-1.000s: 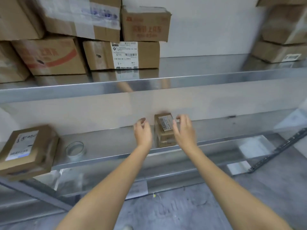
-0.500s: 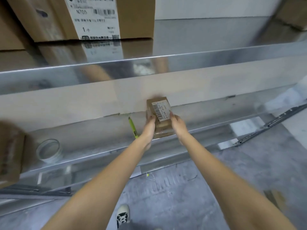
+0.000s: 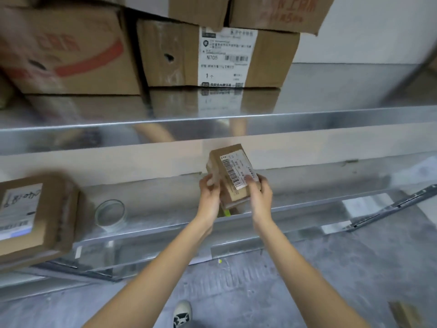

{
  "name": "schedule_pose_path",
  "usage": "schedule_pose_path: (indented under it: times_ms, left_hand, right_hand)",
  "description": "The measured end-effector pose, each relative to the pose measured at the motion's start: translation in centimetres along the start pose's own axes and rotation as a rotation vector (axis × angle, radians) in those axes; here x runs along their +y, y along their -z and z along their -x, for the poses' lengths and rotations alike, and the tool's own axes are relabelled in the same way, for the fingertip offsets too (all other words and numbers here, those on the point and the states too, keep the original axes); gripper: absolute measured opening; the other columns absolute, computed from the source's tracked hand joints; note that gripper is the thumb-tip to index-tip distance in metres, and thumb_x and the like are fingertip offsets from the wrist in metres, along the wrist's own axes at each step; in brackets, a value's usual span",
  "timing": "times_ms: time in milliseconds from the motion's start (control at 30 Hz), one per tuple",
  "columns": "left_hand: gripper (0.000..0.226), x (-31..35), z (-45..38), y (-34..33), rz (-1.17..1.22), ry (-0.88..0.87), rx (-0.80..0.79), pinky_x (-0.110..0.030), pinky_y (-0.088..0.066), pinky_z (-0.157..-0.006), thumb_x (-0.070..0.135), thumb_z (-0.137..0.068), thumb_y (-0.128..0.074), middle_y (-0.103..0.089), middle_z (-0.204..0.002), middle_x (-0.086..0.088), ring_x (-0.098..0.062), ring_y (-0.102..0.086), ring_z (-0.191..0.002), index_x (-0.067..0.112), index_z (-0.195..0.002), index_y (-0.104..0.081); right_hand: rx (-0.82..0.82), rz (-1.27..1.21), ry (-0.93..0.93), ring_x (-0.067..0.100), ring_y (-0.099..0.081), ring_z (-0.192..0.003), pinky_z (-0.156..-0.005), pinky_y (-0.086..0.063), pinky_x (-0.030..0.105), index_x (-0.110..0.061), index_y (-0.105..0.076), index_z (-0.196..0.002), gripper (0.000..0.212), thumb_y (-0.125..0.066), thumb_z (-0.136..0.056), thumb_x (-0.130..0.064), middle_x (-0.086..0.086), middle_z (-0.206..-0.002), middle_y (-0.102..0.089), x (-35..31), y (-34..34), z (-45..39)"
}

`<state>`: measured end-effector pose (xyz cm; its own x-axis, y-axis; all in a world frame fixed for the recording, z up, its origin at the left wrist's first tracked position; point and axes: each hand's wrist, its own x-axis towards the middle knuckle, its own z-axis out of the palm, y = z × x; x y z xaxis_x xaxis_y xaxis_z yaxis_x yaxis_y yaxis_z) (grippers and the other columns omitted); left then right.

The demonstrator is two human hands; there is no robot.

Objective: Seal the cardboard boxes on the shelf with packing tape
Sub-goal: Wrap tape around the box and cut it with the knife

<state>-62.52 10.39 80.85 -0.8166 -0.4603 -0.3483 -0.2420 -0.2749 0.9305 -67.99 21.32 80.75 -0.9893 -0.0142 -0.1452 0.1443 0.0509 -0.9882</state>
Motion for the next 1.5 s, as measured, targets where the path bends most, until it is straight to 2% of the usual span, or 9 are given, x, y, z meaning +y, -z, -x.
schedule_pose_path:
  times_ms: [167,367,600,800,933,1167,1300,1400,1500]
  left_hand:
    - [0.083,-0.9,0.8,8.7,0.027,0.080,-0.068,-0.047,-0.048,-0.095,0.036,-0.095,-0.060,-0.069,-0.113,-0.011,-0.026,-0.070,-0.097,0.052,-0.146,0.003]
    - [0.023,-2.1,2.4,18.0,0.063,0.193,0.052,-0.046,-0.044,-0.097,0.030,-0.103,-0.043,-0.065,-0.116,-0.008,-0.028,-0.061,-0.112,0.023,-0.125,-0.046]
    - [0.018,-3.0,2.4,22.3,0.101,0.142,0.179,-0.034,-0.049,-0.097,0.029,-0.100,-0.052,-0.062,-0.110,-0.011,-0.022,-0.060,-0.108,0.011,-0.103,-0.052]
    - [0.017,-3.1,-0.1,22.8,-0.133,0.112,0.188,-0.052,-0.048,-0.100,0.032,-0.091,-0.065,-0.064,-0.104,-0.004,-0.029,-0.063,-0.106,0.021,-0.100,-0.056]
    - [0.039,-3.2,-0.7,23.3,0.144,0.212,0.205,-0.042,-0.047,-0.104,0.031,-0.094,-0.059,-0.065,-0.120,-0.012,-0.026,-0.062,-0.113,0.011,-0.127,-0.055]
    - [0.034,-0.7,-2.4,21.9,0.334,0.157,0.149,-0.032,-0.046,-0.088,0.037,-0.099,-0.047,-0.066,-0.092,-0.009,-0.021,-0.062,-0.088,0.010,-0.084,-0.061]
    - [0.031,-1.6,-3.2,20.9,0.264,0.094,0.129,-0.039,-0.053,-0.078,0.022,-0.100,-0.053,-0.070,-0.107,-0.009,-0.023,-0.066,-0.098,0.000,-0.120,-0.060]
    - [0.027,-2.9,-3.4,20.6,0.184,0.071,0.123,-0.031,-0.053,-0.084,0.008,-0.098,-0.053,-0.070,-0.115,-0.008,-0.023,-0.065,-0.108,0.007,-0.124,-0.062]
    - [0.028,-3.1,-3.5,20.6,0.133,0.061,0.120,-0.037,-0.052,-0.094,0.010,-0.098,-0.053,-0.070,-0.118,-0.008,-0.024,-0.065,-0.111,0.011,-0.125,-0.064]
  right_hand:
    - [-0.195,0.095,-0.059,0.013,-0.062,-0.076,-0.065,-0.049,0.019,-0.003,-0.067,-0.101,0.017,-0.056,-0.095,-0.014,0.005,-0.088,-0.069,-0.8,-4.9,0.2]
    - [-0.336,0.226,-0.172,0.022,-0.063,-0.085,-0.073,-0.049,0.027,-0.009,-0.068,-0.094,0.012,-0.058,-0.093,-0.013,0.007,-0.089,-0.069,2.0,-10.9,0.9]
    - [-0.350,0.372,-0.104,0.016,-0.060,-0.092,-0.078,-0.046,0.028,-0.015,-0.064,-0.110,0.021,-0.054,-0.094,-0.024,0.003,-0.106,-0.067,2.6,-17.2,3.0]
    - [-0.223,0.579,-0.173,0.032,-0.051,-0.121,-0.099,-0.041,0.037,-0.012,-0.042,-0.139,0.059,-0.043,-0.097,-0.052,0.015,-0.136,-0.051,3.2,-17.0,2.0]
    - [-0.311,0.645,-0.415,0.030,-0.062,-0.093,-0.072,-0.049,0.032,-0.004,-0.056,-0.120,0.073,-0.024,-0.096,-0.065,0.015,-0.113,-0.064,2.9,-15.4,2.6]
    - [-0.230,0.311,-0.175,0.015,-0.058,-0.088,-0.074,-0.040,0.026,-0.013,-0.060,-0.103,0.039,-0.042,-0.100,-0.047,-0.003,-0.093,-0.064,0.5,-15.1,3.4]
    - [-0.246,0.167,-0.092,0.000,-0.060,-0.091,-0.074,-0.046,0.010,-0.003,-0.053,-0.115,0.023,-0.055,-0.097,-0.017,-0.005,-0.097,-0.061,3.2,-13.5,4.1]
    - [-0.259,0.179,-0.162,0.025,-0.056,-0.111,-0.092,-0.049,0.039,-0.009,-0.051,-0.120,0.029,-0.054,-0.097,-0.027,0.005,-0.113,-0.060,5.3,-13.0,4.0]
    - [-0.271,0.173,-0.150,0.020,-0.055,-0.109,-0.080,-0.045,0.010,-0.008,-0.048,-0.124,0.029,-0.050,-0.100,-0.023,0.006,-0.116,-0.057,5.7,-12.8,3.9]
